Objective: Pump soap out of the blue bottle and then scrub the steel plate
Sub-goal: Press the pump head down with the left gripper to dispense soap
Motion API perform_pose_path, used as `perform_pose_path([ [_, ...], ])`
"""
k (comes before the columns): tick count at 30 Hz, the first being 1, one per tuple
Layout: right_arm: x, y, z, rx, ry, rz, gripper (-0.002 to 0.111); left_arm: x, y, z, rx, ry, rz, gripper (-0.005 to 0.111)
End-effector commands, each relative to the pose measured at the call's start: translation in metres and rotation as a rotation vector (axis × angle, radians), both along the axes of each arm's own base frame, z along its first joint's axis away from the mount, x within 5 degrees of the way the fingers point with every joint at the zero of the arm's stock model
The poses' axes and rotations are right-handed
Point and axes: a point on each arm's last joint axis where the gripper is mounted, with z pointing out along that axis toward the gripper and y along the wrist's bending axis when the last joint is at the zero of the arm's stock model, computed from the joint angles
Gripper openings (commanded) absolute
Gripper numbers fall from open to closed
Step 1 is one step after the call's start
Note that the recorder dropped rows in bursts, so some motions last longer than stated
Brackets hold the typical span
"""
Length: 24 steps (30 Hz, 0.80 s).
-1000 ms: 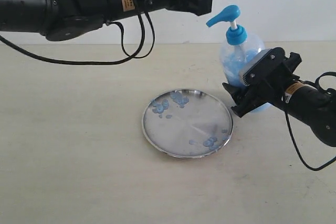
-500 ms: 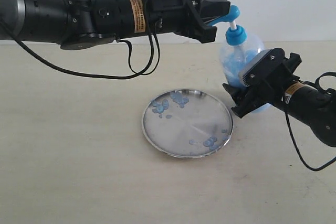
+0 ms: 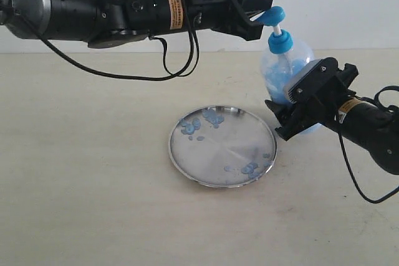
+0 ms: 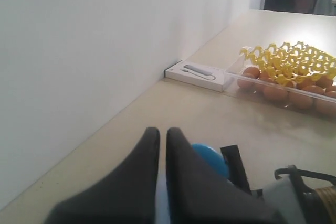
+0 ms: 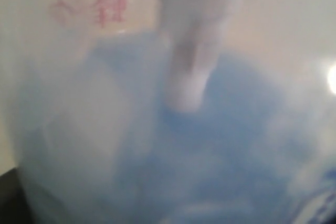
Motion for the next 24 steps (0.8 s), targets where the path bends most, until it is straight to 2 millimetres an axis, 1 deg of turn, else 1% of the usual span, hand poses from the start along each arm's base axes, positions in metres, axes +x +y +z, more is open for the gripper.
perform_pose_path([
  [1,-0.007,-0.002,-0.018,-0.042,0.125,-0.002,0.0,0.002,-0.005,-0.003,0.037,0.018,-0.024,0.004],
  [5,-0.007,-0.002,-0.018,-0.042,0.125,-0.002,0.0,-0.004,-0.009,-0.005,0.063,0.021,-0.066,0.004],
  [11,-0.007,-0.002,-0.018,-0.042,0.125,-0.002,0.0,-0.008,-0.015,-0.002,0.073,-0.034,-0.098,0.004],
  [20,-0.008,-0.002,-0.018,-0.042,0.126,-0.002,0.0,-0.003,-0.017,0.012,0.066,-0.088,-0.083,0.004],
  [24,-0.007,-0.002,-0.017,-0.04,0.118,-0.001,0.0,-0.003,-0.018,0.014,0.061,-0.092,-0.085,0.004],
])
